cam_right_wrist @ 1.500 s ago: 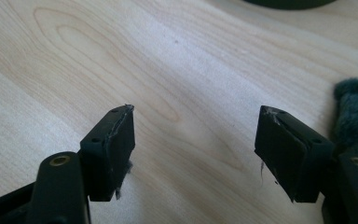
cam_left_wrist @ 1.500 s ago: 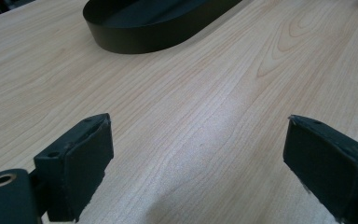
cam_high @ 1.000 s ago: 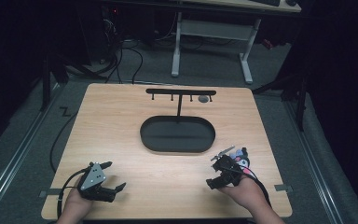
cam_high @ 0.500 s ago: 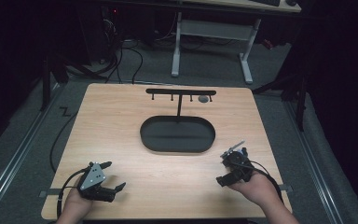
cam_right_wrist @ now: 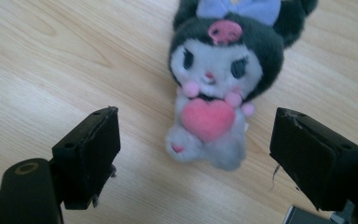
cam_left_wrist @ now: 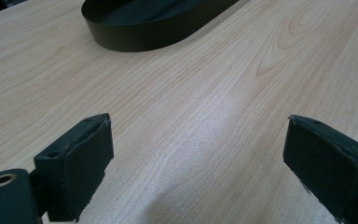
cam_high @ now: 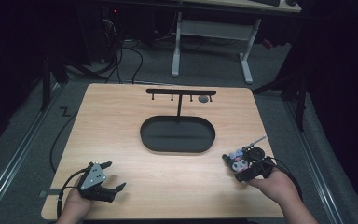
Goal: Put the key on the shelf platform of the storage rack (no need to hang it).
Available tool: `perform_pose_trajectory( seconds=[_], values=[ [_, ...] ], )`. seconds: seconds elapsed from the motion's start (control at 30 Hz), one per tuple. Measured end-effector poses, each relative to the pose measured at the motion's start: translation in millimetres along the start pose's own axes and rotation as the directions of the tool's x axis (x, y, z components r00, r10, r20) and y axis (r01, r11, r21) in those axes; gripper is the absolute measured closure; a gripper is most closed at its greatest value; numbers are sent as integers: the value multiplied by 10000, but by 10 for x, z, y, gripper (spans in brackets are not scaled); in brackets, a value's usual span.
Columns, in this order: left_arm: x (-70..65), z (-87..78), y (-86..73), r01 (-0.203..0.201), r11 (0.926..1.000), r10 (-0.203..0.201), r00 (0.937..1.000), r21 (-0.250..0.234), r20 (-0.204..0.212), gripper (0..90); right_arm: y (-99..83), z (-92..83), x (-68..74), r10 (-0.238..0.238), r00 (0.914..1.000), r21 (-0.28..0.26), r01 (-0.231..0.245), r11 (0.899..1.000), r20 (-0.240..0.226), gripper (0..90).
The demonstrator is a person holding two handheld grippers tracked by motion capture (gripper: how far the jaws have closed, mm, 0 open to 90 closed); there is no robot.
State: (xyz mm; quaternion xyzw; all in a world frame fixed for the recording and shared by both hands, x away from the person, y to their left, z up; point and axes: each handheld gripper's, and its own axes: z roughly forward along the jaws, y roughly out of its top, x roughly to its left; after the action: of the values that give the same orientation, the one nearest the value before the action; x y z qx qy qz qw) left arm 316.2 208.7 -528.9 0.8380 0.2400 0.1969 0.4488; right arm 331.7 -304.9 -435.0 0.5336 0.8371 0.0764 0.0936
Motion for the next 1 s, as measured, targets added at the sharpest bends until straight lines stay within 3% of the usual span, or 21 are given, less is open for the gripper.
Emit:
perform_pose_trajectory(
  seconds=[0.4,0.57,0.9,1.0],
  values=[
    [7,-1,-3,14,10000,-14,10000,-5,-11,89,-117,265,-84,463,9989,386,-466,9982,91,194],
    [8,7,-4,22,10000,-22,10000,13,-13,88,-109,399,-35,301,9992,486,-314,9983,269,234],
    [-5,-5,-7,-7,10000,7,10000,55,10,88,-82,463,6,213,9995,536,-225,9983,237,276],
    [-3,-5,-8,14,10000,-14,10000,34,-3,88,-87,442,-15,293,9994,526,-303,9982,200,339]
  ],
)
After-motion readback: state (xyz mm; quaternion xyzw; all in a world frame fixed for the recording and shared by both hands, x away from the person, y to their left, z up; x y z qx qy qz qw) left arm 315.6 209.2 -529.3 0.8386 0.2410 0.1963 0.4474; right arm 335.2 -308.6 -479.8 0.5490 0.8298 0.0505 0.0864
